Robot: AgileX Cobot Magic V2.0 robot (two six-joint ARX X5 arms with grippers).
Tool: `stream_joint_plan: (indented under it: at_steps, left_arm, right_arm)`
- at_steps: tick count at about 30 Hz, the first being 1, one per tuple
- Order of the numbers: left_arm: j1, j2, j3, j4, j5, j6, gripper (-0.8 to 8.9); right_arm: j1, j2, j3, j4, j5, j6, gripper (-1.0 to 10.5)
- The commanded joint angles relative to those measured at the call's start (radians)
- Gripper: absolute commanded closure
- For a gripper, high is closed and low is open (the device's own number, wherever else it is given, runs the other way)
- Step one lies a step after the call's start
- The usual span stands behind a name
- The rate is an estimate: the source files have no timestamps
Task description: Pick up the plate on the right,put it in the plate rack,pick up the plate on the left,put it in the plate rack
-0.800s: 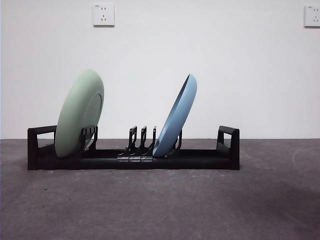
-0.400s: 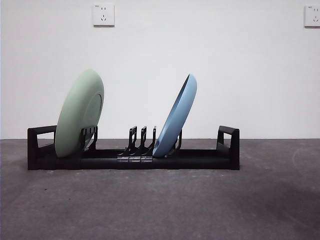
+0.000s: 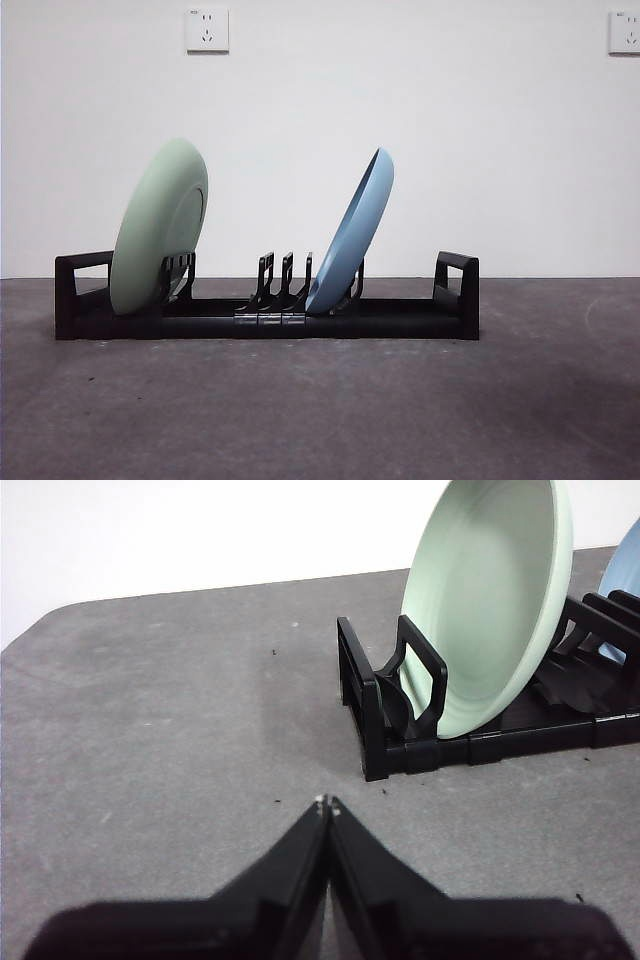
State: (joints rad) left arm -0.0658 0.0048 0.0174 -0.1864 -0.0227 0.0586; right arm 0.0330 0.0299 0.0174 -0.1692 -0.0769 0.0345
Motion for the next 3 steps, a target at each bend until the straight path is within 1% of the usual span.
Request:
stream_joint_plan:
  at_steps: [1,3]
  left_arm:
    - [0.004,-0.003,-0.013,0.000,0.001,-0.010,8.17]
    - [0.004,-0.003,-0.013,0.000,0.001,-0.010,8.17]
  right_arm:
    - [0.001,-0.002,-0.011,-0.007,0.002,0.009,9.4]
    - [0.001,-0.002,-0.011,-0.007,0.002,0.009,9.4]
